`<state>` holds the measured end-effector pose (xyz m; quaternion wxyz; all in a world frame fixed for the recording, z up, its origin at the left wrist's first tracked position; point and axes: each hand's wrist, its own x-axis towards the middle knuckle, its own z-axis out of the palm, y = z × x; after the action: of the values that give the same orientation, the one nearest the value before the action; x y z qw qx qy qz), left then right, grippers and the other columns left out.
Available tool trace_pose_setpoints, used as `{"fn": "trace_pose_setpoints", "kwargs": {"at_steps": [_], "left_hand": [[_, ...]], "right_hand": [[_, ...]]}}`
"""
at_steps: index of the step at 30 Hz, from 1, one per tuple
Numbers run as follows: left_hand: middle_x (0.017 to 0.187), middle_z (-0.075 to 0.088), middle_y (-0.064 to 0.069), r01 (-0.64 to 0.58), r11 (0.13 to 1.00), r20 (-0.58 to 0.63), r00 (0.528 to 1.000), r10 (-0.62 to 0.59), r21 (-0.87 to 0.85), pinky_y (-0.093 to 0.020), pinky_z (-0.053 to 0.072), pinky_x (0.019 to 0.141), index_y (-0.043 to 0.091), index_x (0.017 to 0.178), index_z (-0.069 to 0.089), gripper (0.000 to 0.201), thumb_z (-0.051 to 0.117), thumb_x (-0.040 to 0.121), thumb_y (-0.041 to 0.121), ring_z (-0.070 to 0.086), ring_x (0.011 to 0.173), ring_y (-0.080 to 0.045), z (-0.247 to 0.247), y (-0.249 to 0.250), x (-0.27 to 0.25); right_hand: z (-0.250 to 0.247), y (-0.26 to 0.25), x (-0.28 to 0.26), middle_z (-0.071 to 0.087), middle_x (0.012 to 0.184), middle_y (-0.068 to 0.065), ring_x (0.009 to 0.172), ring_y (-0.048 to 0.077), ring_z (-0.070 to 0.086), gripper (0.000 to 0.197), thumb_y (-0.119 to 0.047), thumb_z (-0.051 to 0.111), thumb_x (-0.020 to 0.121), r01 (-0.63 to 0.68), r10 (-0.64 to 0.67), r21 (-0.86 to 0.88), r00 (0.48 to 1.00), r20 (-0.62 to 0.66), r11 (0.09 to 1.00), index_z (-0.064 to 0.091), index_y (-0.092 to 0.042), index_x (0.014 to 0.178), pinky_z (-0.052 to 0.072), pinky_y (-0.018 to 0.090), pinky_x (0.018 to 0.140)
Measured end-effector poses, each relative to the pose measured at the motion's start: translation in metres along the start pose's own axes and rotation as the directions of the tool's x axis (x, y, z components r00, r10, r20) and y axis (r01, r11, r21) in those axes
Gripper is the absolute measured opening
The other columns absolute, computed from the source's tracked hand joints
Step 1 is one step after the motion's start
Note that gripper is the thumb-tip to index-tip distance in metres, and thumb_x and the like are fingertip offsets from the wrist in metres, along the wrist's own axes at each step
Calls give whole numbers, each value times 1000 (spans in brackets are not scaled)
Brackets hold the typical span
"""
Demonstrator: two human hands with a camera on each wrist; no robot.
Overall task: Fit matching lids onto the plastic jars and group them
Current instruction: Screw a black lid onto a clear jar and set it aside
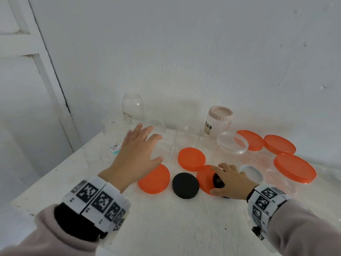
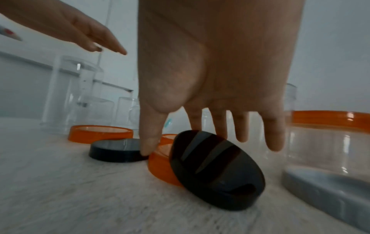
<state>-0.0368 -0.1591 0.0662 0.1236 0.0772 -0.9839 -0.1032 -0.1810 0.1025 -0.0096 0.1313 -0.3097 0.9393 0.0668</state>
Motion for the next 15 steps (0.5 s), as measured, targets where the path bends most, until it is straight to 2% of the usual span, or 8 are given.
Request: {"fn": "trace_pose_setpoints", "kwargs": {"at_steps": [3,5,8,12,15], "left_hand": [[159,7,4,178,979,71,980,-185,96,-57,0,114,36,146,22,71,53,86,57,-7,147,-25,-9,-18,-1],[159,6,2,285,952,149,943,-299,111,-61,9,112,37,147,16,79,55,82,62,-1,146,-29,-11,-28,-2],[157,7,-2,341,934,220,908,-357,108,-55,23,109,34,148,12,90,61,79,62,8,143,-32,-8,-39,-7],[153,16,-8,366,921,217,896,-388,137,-47,30,107,32,149,12,92,65,78,57,21,136,-36,-10,-43,-13],[141,25,-9,388,915,234,885,-403,111,-44,37,101,30,148,15,96,72,74,52,29,127,-35,-18,-42,-17]], "right_hand": [[4,3,-5,15,154,3,137,30,23,94,-56,62,81,-55,46,68,991,125,996,6,-31,152,32,45,109],[5,4,-9,13,155,5,137,34,26,100,-47,68,79,-82,69,75,984,165,994,3,-31,152,34,46,109],[5,5,-16,18,152,7,132,34,35,102,-36,73,78,-83,69,78,982,174,993,4,-30,153,38,46,106],[6,9,-28,24,143,5,126,30,36,98,-31,72,78,-79,63,116,989,134,990,8,-29,152,43,41,101],[7,13,-38,26,139,4,123,28,34,95,-29,71,78,-65,48,162,993,108,985,10,-29,151,44,40,99]]}}
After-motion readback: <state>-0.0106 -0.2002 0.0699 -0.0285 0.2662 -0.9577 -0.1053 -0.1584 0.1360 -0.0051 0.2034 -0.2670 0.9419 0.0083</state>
